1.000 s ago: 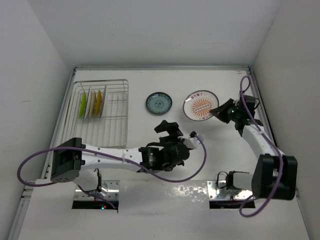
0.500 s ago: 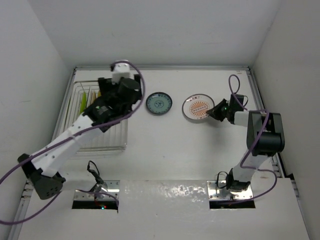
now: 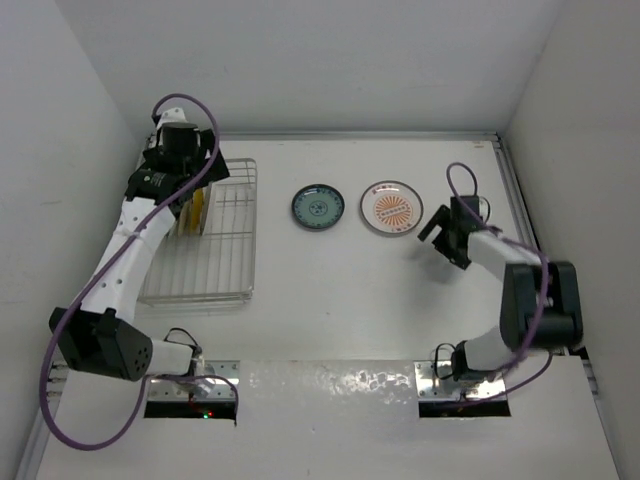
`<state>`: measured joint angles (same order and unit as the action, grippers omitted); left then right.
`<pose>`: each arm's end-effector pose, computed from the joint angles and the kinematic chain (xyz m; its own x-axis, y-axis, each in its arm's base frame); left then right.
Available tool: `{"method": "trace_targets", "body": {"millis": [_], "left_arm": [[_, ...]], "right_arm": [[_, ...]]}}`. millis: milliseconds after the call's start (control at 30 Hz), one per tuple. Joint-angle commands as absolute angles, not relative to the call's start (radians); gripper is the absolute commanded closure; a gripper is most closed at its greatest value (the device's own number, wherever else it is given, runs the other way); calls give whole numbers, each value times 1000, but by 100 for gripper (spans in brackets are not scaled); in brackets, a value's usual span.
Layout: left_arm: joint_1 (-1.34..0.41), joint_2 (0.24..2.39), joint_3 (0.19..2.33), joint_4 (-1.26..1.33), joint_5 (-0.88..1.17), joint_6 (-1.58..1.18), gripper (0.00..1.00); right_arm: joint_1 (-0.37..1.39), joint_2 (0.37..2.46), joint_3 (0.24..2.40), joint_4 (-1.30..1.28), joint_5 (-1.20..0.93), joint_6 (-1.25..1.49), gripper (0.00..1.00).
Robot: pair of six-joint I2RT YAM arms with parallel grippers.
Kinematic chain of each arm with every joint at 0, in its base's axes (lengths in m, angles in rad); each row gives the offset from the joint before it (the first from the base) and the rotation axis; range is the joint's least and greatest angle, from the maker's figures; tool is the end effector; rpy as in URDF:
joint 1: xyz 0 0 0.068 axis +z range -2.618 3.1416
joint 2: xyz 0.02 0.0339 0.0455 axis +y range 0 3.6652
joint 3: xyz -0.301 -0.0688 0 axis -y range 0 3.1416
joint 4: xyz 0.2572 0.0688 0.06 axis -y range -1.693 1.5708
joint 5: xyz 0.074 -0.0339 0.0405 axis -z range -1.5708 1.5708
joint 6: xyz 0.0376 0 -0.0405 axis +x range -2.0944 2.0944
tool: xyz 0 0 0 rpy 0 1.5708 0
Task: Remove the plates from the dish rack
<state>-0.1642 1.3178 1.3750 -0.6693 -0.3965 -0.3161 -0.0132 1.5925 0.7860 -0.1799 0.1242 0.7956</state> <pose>0.2855 -0.0326 0.4171 -0.4887 -0.2097 -0.8469 -0.3293 0.9432 -0.0435 0.3092 -0.0087 0.1774 -0.5255 0.7158 -0.4599 0.6527 0.6859 0.3218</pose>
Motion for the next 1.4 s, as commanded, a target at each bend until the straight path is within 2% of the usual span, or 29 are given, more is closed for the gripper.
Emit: {"method": "trace_targets", "body": {"millis": [0,133,367,433,567,733,933,1100,1267,1367], "left_arm": [[-117,1371,1457,-635,-192,-275,10],[-75,1440,1488,-652,-117,-256,27],[-35,1535,1463,-649,-106,-238,41],[-32,1554,1453,-644,-83,-230,49],[-32,1601,1442,-647,-63,-229,55],[-32,1614,1433,-650,-57,-224,69],[-31,1620,1437,-679,-107,-215,77],[-29,1641,1448,-695,-146,-206,94],[-31,1641,1466,-709,-161,-196,100],[-31,1628,1515,-736,-163,-178,100]], "right_arm": [[53,1324,617,-195,235,733,1],[113,1189,546,-142,58,667,1],[156,1105,497,-183,-80,618,3],[163,1072,485,-183,-95,617,3],[164,1045,482,-196,-89,609,3],[164,1042,469,-193,-90,611,3],[166,1031,459,-192,-97,620,3],[164,1006,454,-201,-98,629,2],[166,988,457,-212,-100,635,2],[164,970,456,-222,-101,643,2]]}}
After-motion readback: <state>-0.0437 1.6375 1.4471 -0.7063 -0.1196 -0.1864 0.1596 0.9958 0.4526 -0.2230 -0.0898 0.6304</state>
